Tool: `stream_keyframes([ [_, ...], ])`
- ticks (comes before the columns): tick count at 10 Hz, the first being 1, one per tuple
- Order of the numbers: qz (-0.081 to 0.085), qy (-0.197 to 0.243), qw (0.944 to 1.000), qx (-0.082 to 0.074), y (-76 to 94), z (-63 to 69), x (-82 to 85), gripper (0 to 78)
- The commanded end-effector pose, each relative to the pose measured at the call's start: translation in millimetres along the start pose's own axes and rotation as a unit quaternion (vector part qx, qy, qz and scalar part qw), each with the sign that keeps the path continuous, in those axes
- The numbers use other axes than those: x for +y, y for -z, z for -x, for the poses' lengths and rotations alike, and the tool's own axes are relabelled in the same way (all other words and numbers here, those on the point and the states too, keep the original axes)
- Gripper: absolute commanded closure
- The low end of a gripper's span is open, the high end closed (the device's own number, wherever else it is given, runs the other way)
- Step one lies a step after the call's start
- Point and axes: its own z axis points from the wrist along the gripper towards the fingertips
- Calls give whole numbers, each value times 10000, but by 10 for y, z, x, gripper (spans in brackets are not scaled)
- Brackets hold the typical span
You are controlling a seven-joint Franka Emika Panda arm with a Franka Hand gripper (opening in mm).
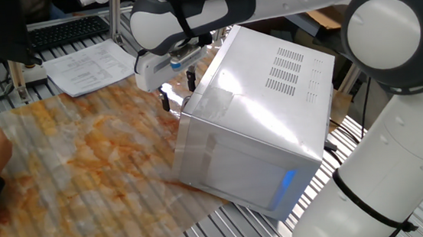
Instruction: Open the microwave door
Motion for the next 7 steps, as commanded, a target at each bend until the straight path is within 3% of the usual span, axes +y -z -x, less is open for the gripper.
stream_keyframes([
  [1, -9, -25, 10000, -13, 11, 1, -10, 1],
  [5, -5, -60, 10000, -20, 9, 1, -15, 1],
  [7, 1, -148, 9998, -124, 9, 1, -15, 1],
])
